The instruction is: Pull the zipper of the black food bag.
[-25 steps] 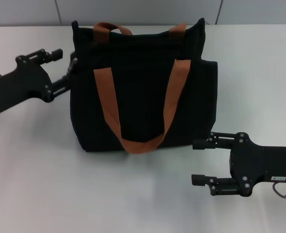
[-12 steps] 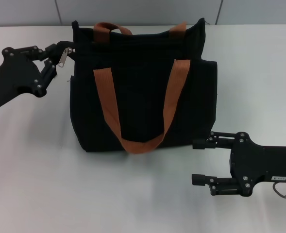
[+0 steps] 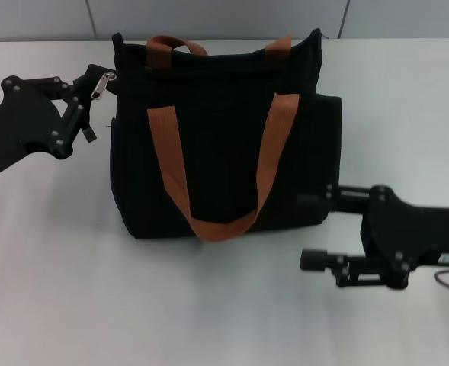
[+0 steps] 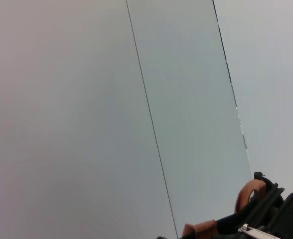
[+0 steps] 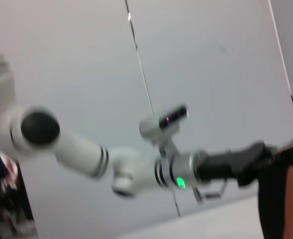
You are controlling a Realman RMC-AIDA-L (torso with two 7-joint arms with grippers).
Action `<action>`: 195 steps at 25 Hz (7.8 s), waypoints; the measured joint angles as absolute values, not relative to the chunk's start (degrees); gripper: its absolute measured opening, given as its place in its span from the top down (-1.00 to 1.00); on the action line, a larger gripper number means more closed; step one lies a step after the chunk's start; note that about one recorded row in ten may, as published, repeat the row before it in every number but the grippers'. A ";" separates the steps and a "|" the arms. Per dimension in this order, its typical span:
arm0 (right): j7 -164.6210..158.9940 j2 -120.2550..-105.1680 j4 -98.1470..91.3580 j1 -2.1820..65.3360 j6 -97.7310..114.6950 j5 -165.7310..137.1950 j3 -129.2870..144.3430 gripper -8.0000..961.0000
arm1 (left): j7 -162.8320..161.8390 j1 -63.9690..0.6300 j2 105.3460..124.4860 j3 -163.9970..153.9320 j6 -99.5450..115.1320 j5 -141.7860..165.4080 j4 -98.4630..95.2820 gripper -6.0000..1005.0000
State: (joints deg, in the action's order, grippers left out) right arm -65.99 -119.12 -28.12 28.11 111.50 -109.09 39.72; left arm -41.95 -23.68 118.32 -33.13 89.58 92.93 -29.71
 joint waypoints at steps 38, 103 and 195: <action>-129.34 -118.28 -35.93 61.58 82.28 -111.23 56.03 -0.10 | -40.48 -24.96 118.39 -33.13 89.20 90.87 -29.03 0.94; -133.35 -119.51 -37.95 63.56 76.72 -112.50 63.06 0.39 | -43.05 -27.39 118.37 -33.27 90.95 90.88 -29.48 0.94; -156.80 -119.41 -70.80 47.38 79.61 -134.23 70.87 0.99 | -44.56 -25.31 118.24 -29.96 91.96 90.17 -29.60 0.93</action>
